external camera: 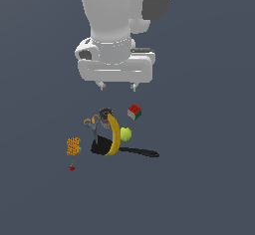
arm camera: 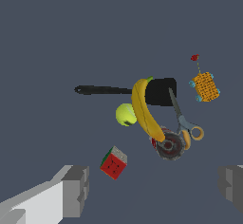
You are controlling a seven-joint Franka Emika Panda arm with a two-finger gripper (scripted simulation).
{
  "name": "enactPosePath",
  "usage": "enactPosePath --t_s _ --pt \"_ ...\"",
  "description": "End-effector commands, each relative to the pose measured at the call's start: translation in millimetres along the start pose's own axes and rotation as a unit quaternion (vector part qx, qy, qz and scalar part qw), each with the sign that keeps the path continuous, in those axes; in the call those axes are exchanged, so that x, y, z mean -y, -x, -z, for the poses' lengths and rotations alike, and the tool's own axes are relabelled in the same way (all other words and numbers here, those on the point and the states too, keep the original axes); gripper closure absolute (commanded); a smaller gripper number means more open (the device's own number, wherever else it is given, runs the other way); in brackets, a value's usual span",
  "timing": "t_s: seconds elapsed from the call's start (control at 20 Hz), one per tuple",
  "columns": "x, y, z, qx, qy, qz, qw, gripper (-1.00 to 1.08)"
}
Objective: Pick up a designated object from a clutter of objects.
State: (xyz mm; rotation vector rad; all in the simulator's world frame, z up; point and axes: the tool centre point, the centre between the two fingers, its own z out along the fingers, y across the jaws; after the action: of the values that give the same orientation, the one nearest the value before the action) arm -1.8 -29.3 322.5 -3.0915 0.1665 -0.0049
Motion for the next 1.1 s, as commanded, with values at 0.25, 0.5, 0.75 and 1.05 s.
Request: enactPosePath --t_s 0.25,0.5,0.75,1.05 --pt "-3.5 0.6 6.7 -0.007 0.001 0.002 1.0 -0.92" --pt "-8.9 2.2 18.5 -0.019 0.002 0.001 0.9998 -0.92" --pt "-8.8 2.1 17.8 -0.018 0.002 0.002 0.9998 -0.92" --pt "-8.6 -1.1 7.6 -0.018 0.004 0.023 0.9996 -0.92"
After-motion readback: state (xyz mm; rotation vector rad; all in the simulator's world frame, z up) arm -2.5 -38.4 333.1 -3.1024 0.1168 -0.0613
